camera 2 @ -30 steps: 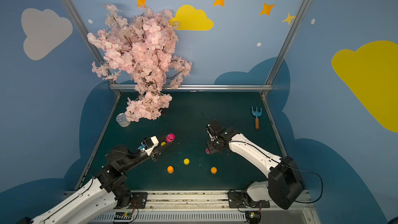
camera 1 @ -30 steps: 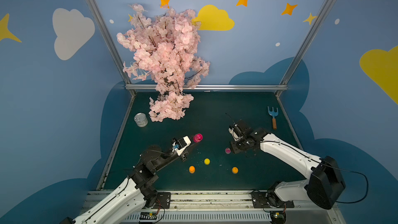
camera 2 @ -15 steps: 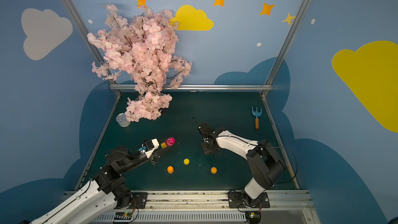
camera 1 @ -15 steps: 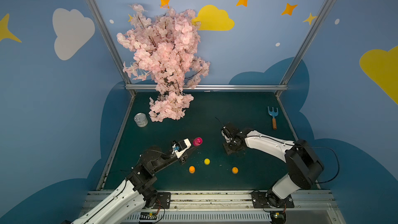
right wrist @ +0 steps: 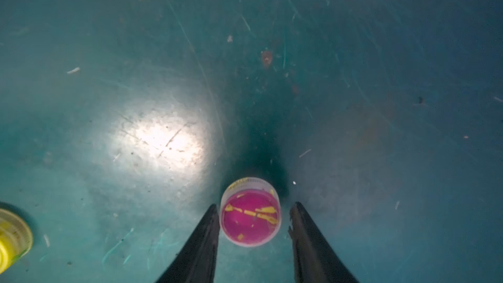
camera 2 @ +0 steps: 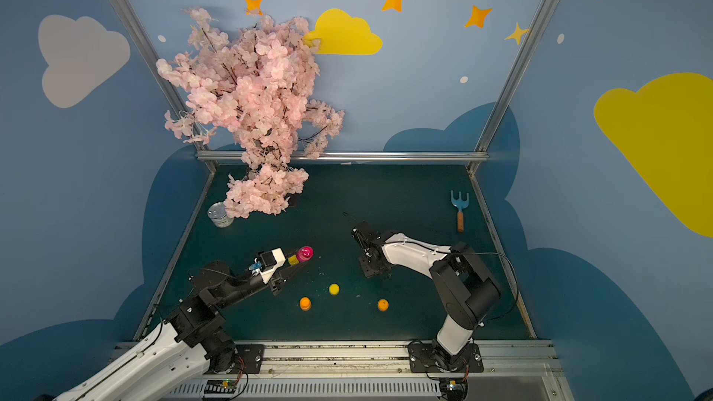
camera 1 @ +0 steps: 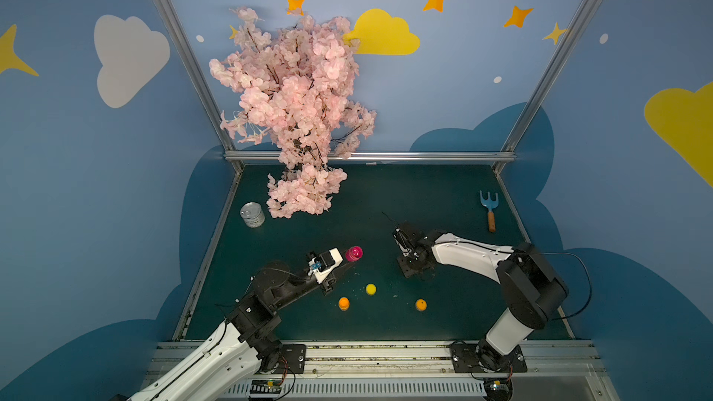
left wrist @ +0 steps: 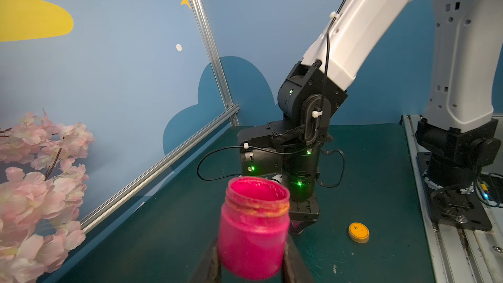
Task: Close the paint jar lid
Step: Pick up the lid from the center of the board.
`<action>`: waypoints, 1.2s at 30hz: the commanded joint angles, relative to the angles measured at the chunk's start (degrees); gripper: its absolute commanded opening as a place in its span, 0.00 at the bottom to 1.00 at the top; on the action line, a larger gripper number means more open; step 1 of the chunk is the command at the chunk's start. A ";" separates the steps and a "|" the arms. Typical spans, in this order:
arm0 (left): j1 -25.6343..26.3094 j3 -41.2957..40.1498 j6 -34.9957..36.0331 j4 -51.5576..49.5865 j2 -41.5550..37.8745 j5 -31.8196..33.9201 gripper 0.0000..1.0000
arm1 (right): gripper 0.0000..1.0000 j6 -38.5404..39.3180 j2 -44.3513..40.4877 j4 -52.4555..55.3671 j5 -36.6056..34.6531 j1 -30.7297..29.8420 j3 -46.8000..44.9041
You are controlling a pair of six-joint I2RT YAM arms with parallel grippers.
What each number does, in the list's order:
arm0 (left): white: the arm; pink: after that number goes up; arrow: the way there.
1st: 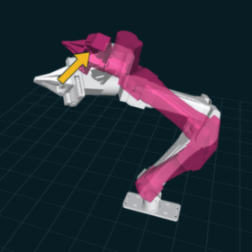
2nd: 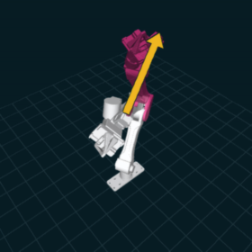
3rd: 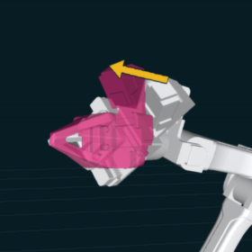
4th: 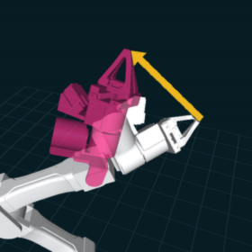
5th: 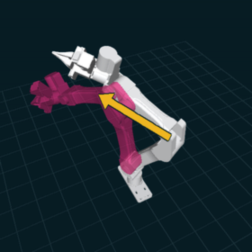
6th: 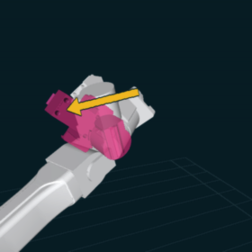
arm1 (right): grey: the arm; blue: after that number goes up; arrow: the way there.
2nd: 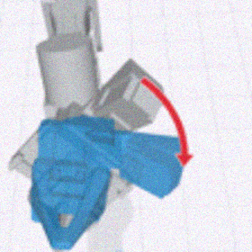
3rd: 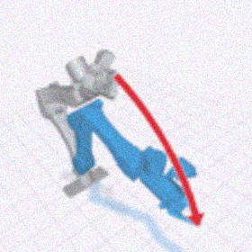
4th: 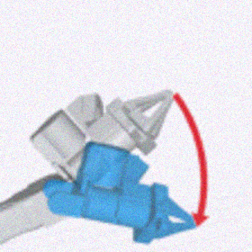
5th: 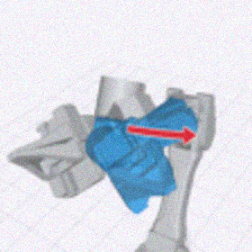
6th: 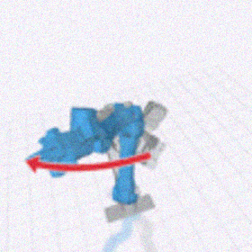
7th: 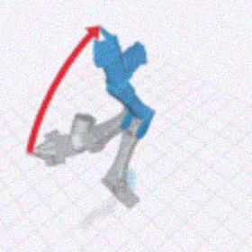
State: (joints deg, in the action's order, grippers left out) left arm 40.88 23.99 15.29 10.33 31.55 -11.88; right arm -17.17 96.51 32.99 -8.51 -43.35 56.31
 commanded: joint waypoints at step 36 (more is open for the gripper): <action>-0.30 -0.31 -2.81 13.20 13.39 -12.45 0.27 | 0.28 18.30 -19.20 16.05 19.36 1.84 14.75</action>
State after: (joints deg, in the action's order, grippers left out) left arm 40.84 23.70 13.78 18.61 43.70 -19.31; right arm -3.29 79.96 45.04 4.56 -41.60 69.49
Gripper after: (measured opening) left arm 0.318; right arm 0.351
